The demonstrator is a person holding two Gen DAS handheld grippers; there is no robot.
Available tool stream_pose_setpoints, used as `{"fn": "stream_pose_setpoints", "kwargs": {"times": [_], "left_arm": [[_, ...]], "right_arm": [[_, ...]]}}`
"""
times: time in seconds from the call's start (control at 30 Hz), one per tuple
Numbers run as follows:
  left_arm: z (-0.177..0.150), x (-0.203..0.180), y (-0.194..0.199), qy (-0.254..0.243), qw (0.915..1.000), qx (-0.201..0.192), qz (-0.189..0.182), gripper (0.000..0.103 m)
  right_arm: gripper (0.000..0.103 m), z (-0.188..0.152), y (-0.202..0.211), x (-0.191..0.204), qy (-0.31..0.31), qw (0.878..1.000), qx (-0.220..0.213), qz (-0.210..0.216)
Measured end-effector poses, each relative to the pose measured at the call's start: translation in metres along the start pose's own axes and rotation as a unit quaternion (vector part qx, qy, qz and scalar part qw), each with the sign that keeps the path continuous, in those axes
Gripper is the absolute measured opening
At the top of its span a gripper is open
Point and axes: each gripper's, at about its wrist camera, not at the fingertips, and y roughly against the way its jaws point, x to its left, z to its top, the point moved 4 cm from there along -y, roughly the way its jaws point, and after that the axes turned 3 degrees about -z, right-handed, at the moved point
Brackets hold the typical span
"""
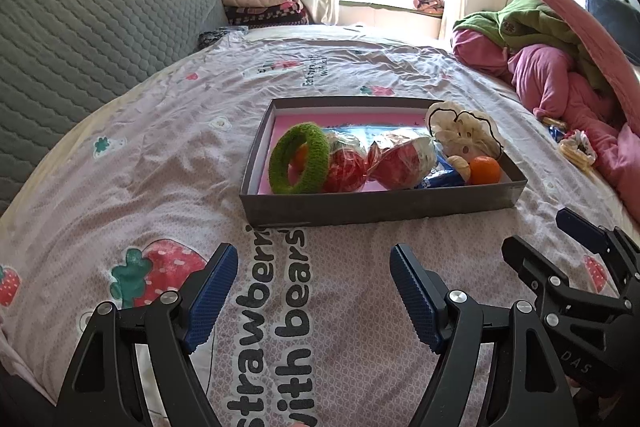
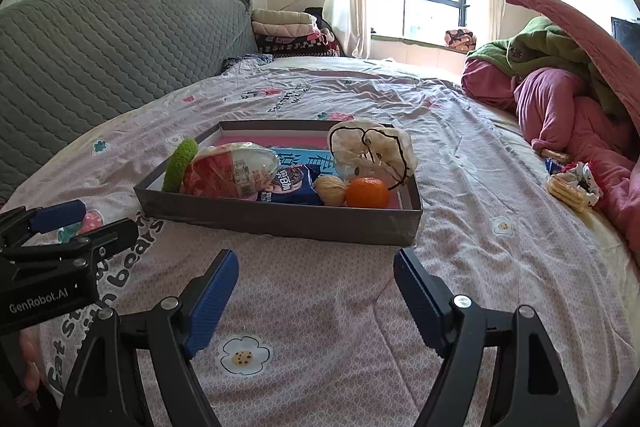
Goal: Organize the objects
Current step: 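Withdraw both open tools back from the gray box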
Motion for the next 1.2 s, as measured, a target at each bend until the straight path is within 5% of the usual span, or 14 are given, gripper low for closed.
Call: {"fn": "stream_pose_setpoints", "kwargs": {"times": [1.2], "left_arm": [[-0.028, -0.001, -0.018, 0.001, 0.9997, 0.024, -0.007, 0.079]], "right_arm": [[0.079, -0.015, -0.009, -0.001, 0.000, 1.000, 0.018, -0.009]]}}
